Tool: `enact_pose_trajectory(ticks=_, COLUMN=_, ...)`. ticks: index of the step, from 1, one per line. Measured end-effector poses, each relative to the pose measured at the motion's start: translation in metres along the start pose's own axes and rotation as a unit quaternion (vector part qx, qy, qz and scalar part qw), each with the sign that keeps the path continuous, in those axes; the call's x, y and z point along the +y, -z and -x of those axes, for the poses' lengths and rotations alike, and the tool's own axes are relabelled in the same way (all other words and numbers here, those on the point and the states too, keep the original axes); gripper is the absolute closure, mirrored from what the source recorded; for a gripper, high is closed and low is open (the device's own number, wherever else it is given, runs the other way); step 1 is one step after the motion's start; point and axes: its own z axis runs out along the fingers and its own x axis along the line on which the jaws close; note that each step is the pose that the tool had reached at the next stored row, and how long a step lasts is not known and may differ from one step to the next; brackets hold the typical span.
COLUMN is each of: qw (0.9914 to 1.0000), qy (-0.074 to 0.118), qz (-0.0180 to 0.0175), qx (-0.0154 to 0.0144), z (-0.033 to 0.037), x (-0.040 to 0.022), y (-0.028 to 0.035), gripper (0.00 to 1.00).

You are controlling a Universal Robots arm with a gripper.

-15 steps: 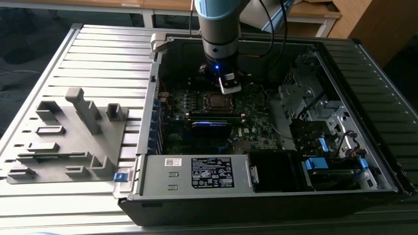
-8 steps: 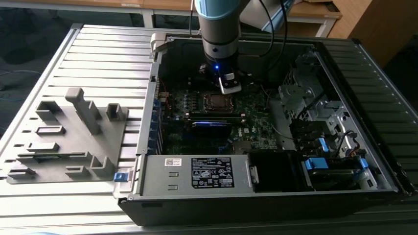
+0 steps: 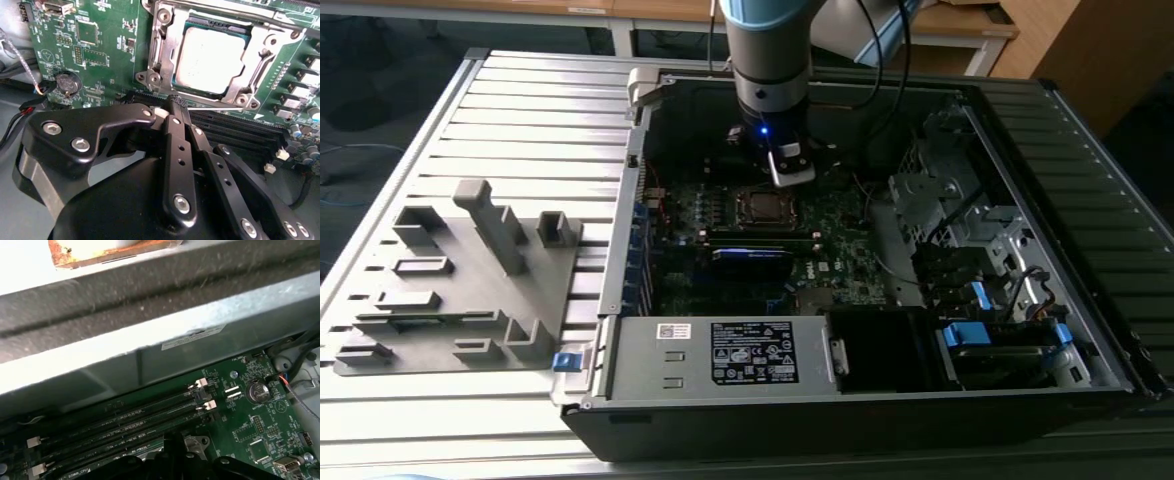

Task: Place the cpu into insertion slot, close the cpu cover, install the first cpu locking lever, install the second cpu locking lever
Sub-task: 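Install the first cpu locking lever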

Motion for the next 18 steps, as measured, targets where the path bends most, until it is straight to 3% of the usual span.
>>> enact_pose_trajectory(ticks=7, qw=1.0, qy=0.0, qz=0.0, qx=0.0, z=0.001, x=0.0026, y=0.0095, gripper=0.89)
enact_pose_trajectory(ticks=18, qw=1.0, qy=0.0, qz=0.0, qx=0.0, z=-0.0004, x=0.0022, y=0.0102, gripper=0.89)
